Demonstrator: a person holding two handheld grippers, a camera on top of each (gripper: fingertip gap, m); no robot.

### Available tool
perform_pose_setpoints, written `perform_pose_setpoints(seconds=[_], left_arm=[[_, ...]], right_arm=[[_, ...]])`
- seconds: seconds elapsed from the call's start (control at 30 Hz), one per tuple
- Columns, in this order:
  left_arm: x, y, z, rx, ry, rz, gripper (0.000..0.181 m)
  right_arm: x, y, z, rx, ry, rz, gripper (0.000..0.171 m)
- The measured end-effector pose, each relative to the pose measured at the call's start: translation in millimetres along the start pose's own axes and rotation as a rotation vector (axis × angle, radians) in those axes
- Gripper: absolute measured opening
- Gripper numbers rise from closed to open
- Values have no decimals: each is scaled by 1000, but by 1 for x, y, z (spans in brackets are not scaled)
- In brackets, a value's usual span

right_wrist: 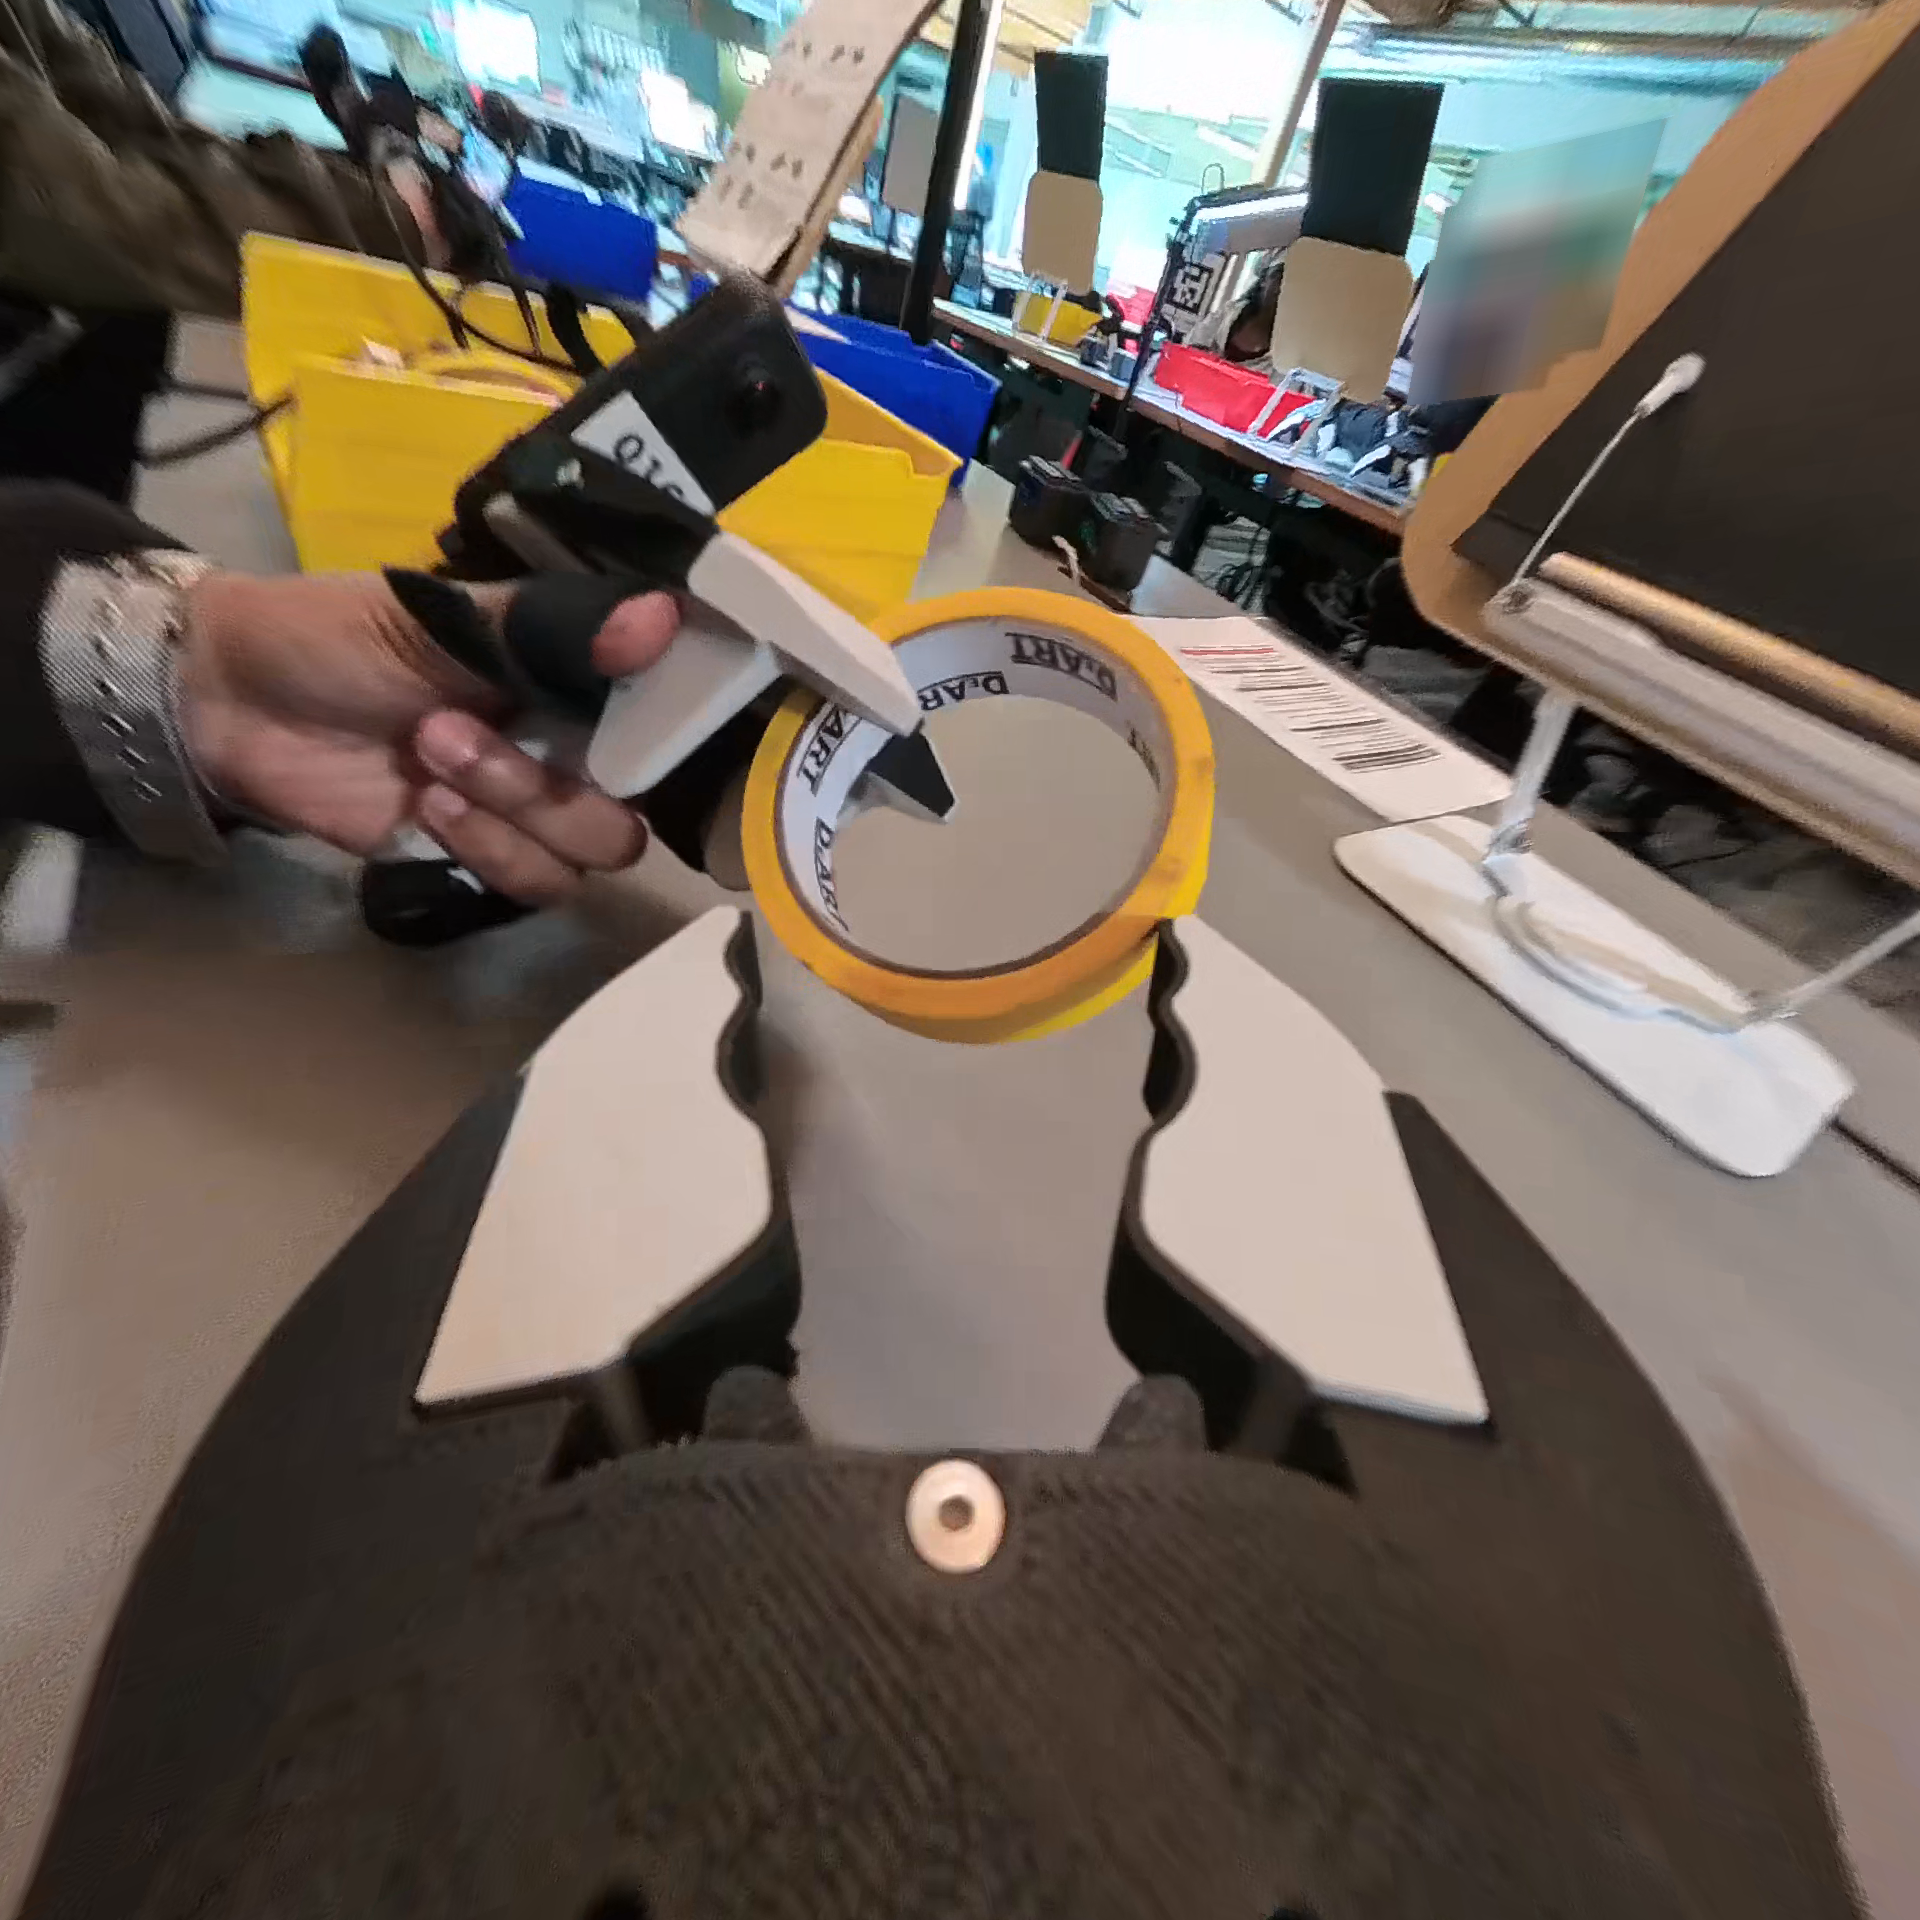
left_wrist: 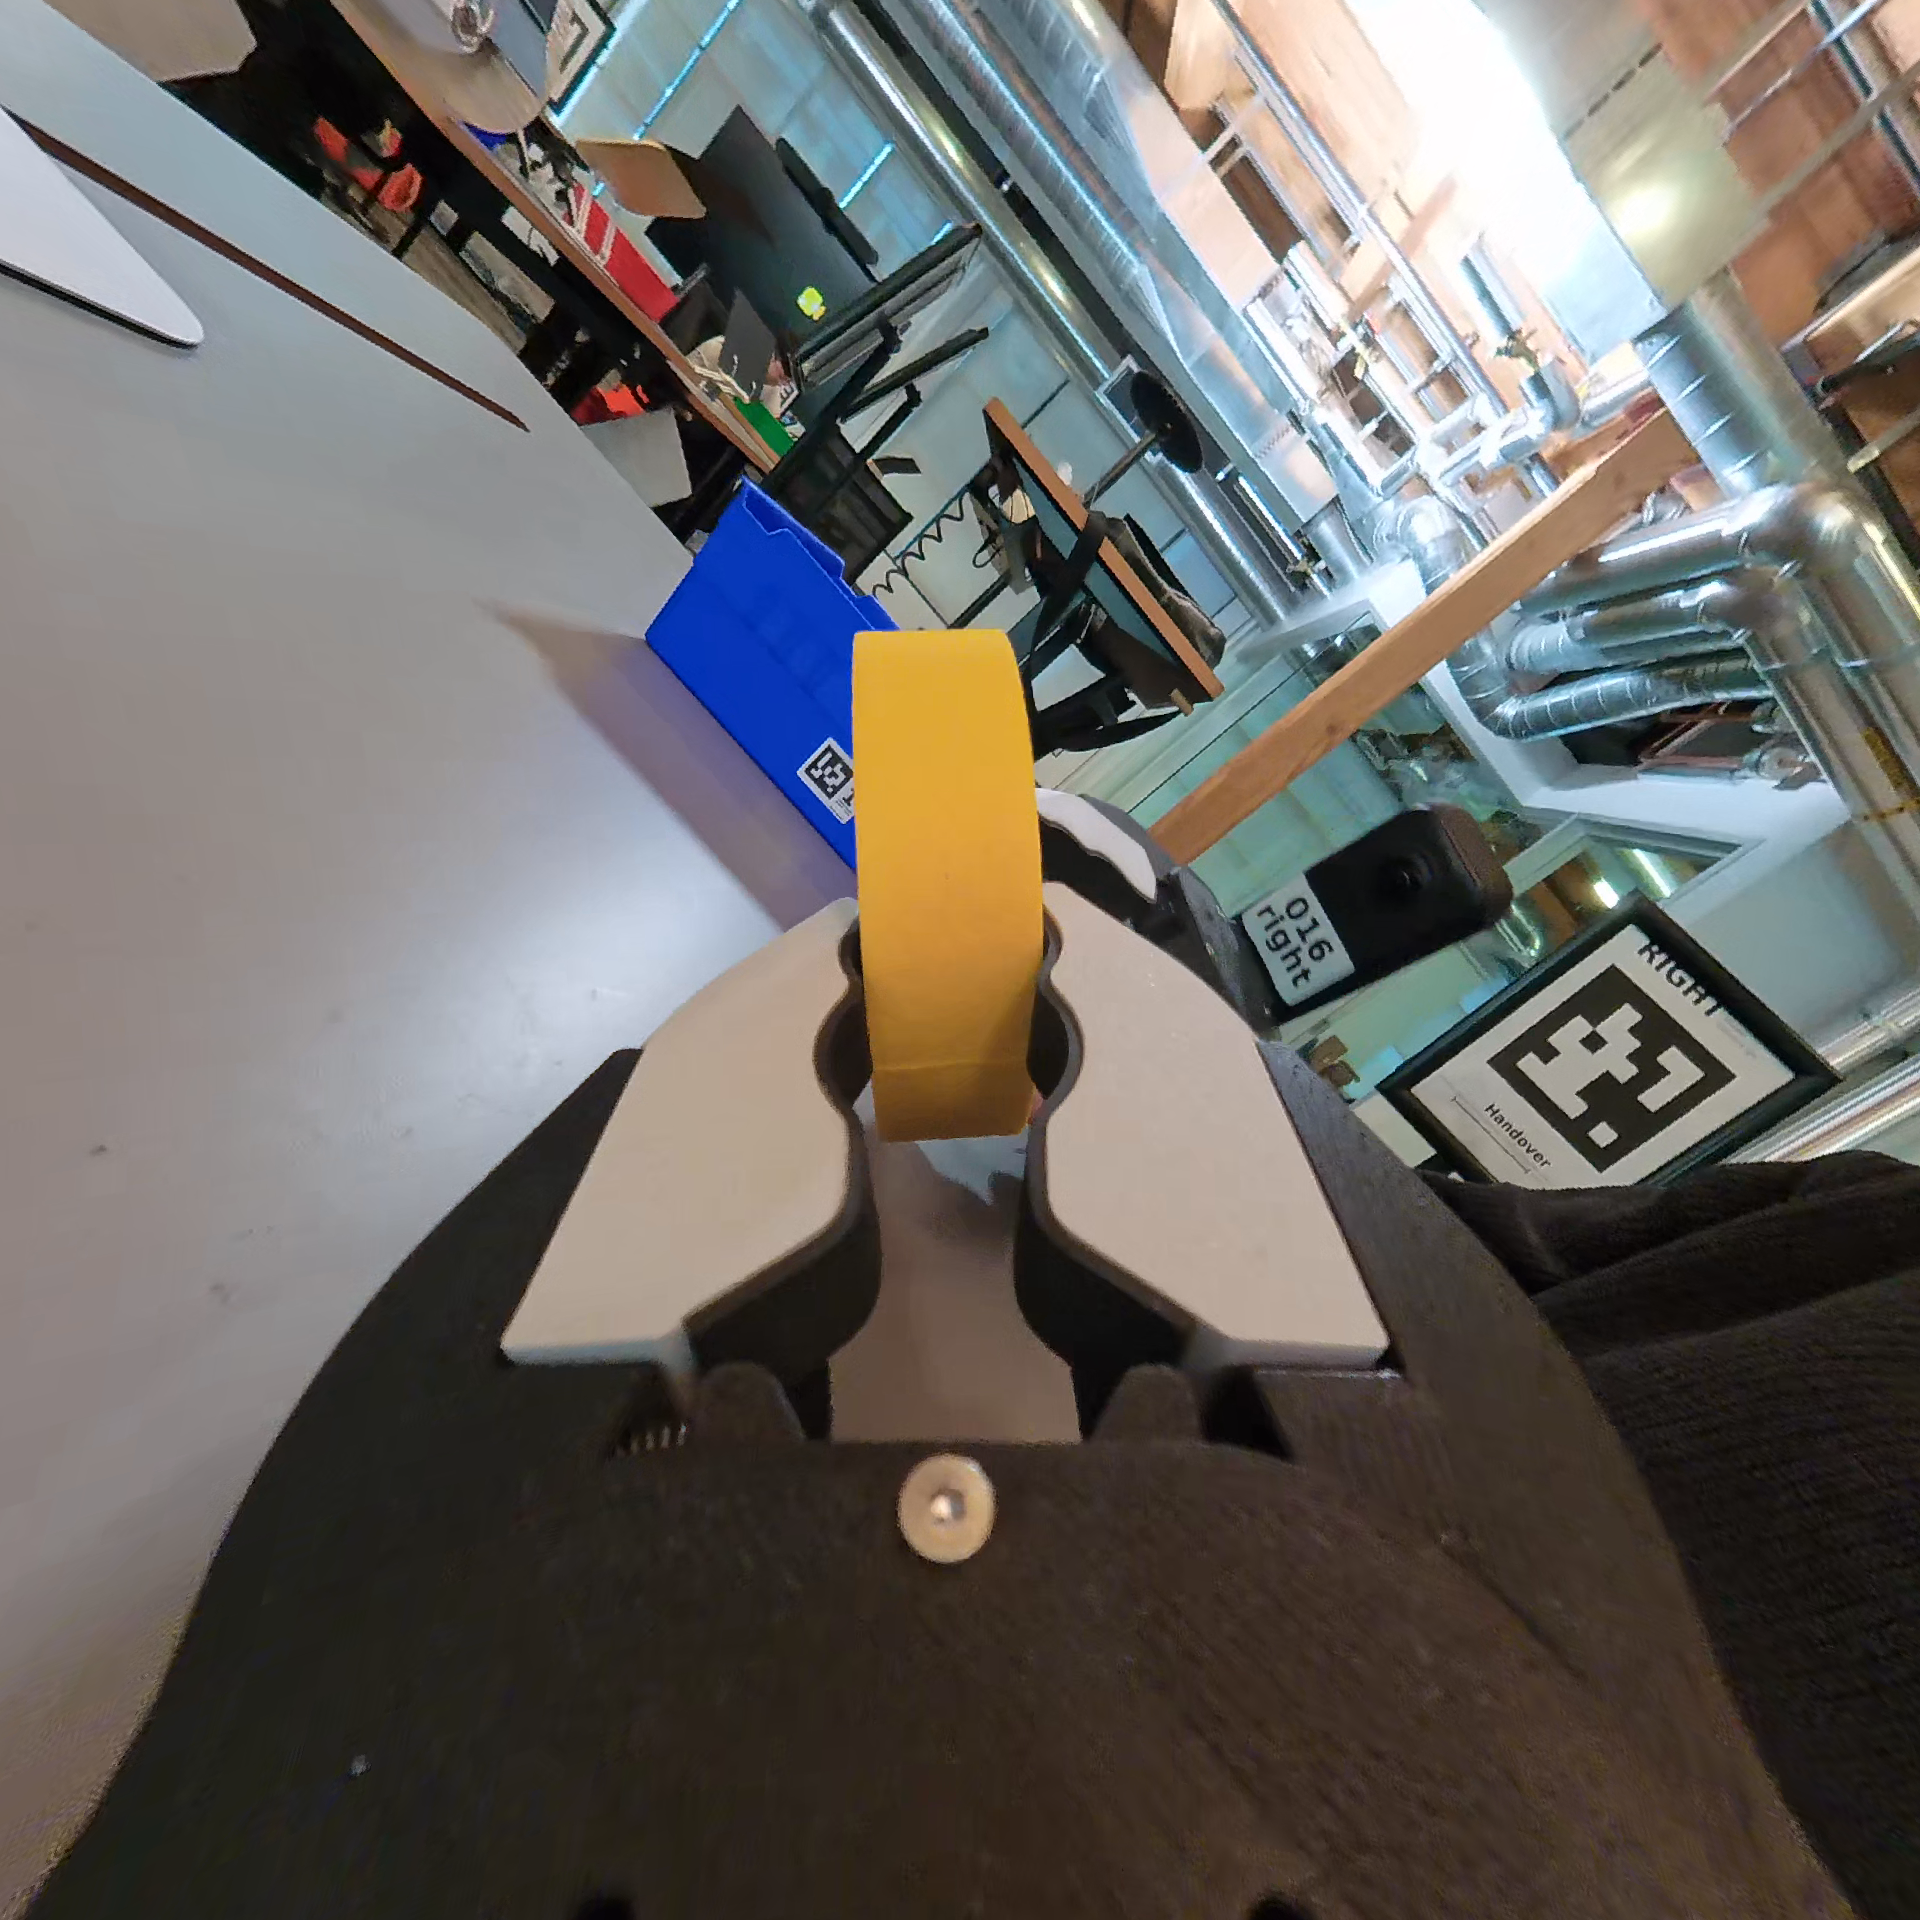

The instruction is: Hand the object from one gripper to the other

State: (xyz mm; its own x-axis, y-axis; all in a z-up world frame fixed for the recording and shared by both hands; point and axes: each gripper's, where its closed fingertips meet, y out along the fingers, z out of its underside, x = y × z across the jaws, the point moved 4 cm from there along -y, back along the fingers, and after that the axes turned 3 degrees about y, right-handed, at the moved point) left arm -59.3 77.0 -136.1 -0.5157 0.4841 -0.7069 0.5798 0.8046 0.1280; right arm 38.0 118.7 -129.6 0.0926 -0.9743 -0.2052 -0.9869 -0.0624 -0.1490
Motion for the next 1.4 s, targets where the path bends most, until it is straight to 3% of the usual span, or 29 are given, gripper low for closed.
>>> perform_pose_setpoints(seconds=[0.23,0.53,0.8,0.93,1.07,1.13,1.27,1.4], left_arm=[[4,1,3,2,-12,-36,29],[-2,12,14,36,19,-46,28],[-6,16,20,84,89,-78,28],[-18,18,18,63,125,0,30],[-21,21,16,41,198,-14,68],[-22,20,14,27,242,-32,75],[-23,17,9,1,256,-27,78],[-23,18,10,11,244,-3,80]], right_arm=[[17,-2,-9,-21,-294,52,64],[42,18,28,262,-645,30,63],[34,17,36,357,-834,127,16],[36,15,28,332,-802,92,14],[37,14,23,300,-731,81,11],[33,12,20,277,-657,78,10],[21,7,14,215,-405,47,10],[11,1,4,117,27,-58,10]])
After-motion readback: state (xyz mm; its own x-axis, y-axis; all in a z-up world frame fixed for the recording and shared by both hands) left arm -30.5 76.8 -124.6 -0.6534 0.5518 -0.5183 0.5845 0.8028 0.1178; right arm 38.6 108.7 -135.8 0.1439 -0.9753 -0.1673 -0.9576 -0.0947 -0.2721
